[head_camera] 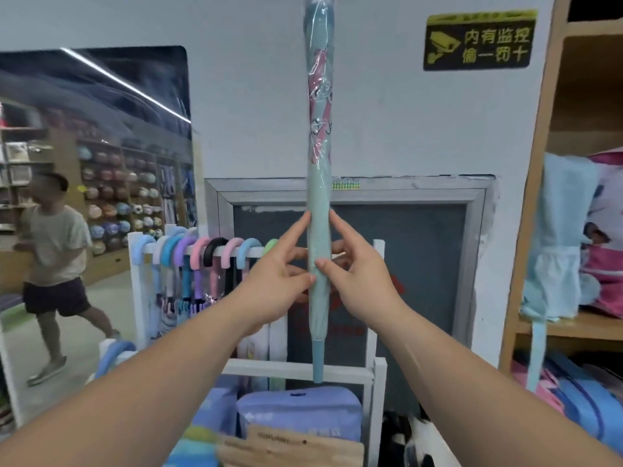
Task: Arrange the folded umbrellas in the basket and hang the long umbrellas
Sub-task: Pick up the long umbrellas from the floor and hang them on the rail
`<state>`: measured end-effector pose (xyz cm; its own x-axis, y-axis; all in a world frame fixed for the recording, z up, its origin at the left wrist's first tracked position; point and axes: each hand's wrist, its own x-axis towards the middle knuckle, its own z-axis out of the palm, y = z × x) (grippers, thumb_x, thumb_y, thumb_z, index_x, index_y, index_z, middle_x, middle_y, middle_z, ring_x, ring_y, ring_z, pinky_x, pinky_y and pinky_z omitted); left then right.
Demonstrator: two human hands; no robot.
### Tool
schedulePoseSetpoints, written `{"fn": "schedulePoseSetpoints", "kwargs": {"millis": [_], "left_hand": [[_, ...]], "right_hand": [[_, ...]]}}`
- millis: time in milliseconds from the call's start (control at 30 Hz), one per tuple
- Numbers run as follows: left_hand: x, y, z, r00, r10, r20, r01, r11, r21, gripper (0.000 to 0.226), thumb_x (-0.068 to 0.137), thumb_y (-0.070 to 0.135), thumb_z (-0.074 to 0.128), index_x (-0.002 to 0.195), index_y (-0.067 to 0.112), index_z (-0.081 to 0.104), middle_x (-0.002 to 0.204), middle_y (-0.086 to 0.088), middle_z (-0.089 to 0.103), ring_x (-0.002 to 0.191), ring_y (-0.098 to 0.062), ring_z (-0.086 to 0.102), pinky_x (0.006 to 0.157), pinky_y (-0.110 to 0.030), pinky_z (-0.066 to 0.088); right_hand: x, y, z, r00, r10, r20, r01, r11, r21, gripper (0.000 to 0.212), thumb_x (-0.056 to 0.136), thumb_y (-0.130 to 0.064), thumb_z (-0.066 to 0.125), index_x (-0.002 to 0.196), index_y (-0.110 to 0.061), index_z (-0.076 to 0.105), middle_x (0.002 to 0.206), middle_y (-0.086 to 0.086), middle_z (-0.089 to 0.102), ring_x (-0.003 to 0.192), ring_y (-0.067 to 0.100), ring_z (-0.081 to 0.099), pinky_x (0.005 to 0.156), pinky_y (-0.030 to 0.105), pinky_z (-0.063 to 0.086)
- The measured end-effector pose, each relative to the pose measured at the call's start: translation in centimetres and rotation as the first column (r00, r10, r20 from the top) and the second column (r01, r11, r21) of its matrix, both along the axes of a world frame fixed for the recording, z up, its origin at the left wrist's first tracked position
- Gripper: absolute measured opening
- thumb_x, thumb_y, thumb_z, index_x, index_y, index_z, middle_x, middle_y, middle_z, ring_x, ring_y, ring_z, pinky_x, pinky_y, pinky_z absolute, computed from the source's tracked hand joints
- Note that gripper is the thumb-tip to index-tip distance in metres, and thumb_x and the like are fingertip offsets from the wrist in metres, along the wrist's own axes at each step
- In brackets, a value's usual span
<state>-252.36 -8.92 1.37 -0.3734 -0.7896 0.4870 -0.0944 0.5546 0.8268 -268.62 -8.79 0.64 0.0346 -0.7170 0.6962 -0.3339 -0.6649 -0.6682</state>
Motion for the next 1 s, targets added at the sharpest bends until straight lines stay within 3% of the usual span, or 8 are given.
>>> {"fn": "schedulePoseSetpoints", "kwargs": {"millis": [167, 367, 467, 700, 1000], "left_hand": [[1.2, -4.3, 3.2, 0.995, 0.092, 0.033, -0.087, 0.986, -0.141, 0.104, 0.087, -0.009, 0.063, 0.143, 0.068, 0.023, 0.119, 0.005, 0.066, 0.089, -0.047, 0.068, 0.074, -0.062, 0.058], [2.3, -8.3, 7.6, 1.000, -0.011, 0.005, 0.012, 0.981, -0.195, 0.100, 0.090, -0.011, 0.060, 0.151, 0.057, 0.020, 0.121, 0.002, 0.063, 0.087, -0.016, 0.075, 0.074, -0.032, 0.062], [2.4, -10.0, 9.9, 1.000, -0.025, 0.013, 0.028, 0.968, -0.250, 0.100, 0.089, -0.010, 0.059, 0.149, 0.060, 0.020, 0.117, -0.002, 0.060, 0.083, -0.020, 0.074, 0.069, -0.032, 0.062], [2.6, -13.0, 13.7, 1.000, 0.025, -0.003, -0.024, 0.918, -0.395, 0.092, 0.090, -0.002, 0.059, 0.152, 0.054, 0.021, 0.110, -0.003, 0.058, 0.076, -0.028, 0.070, 0.065, -0.025, 0.059], [2.4, -16.7, 12.7, 0.995, 0.088, -0.054, -0.102, 0.911, -0.400, 0.089, 0.091, -0.001, 0.059, 0.152, 0.052, 0.023, 0.110, -0.001, 0.057, 0.079, -0.031, 0.070, 0.072, -0.032, 0.063]], "right_hand": [[2.3, -3.9, 3.6, 0.992, -0.119, -0.030, 0.116, 0.990, -0.081, 0.076, 0.091, -0.015, 0.068, 0.147, -0.052, 0.030, 0.096, -0.007, 0.067, 0.086, 0.009, 0.067, 0.081, 0.033, 0.059], [4.3, -5.9, 8.5, 0.963, -0.266, -0.031, 0.262, 0.961, -0.090, 0.079, 0.093, -0.015, 0.066, 0.151, -0.049, 0.025, 0.098, -0.002, 0.065, 0.074, 0.006, 0.066, 0.071, 0.022, 0.057], [5.0, -6.9, 10.9, 0.940, -0.341, -0.028, 0.335, 0.933, -0.131, 0.077, 0.093, -0.014, 0.066, 0.151, -0.048, 0.028, 0.095, -0.001, 0.064, 0.070, 0.006, 0.066, 0.067, 0.023, 0.057], [5.9, -9.7, 14.6, 0.917, -0.395, 0.047, 0.396, 0.896, -0.202, 0.078, 0.091, -0.009, 0.064, 0.148, -0.050, 0.031, 0.093, 0.002, 0.065, 0.077, 0.013, 0.069, 0.075, 0.036, 0.062], [5.8, -13.8, 13.8, 0.922, -0.387, 0.012, 0.378, 0.893, -0.245, 0.076, 0.093, -0.014, 0.063, 0.149, -0.053, 0.028, 0.092, -0.004, 0.062, 0.066, 0.006, 0.062, 0.073, 0.024, 0.059]]}}
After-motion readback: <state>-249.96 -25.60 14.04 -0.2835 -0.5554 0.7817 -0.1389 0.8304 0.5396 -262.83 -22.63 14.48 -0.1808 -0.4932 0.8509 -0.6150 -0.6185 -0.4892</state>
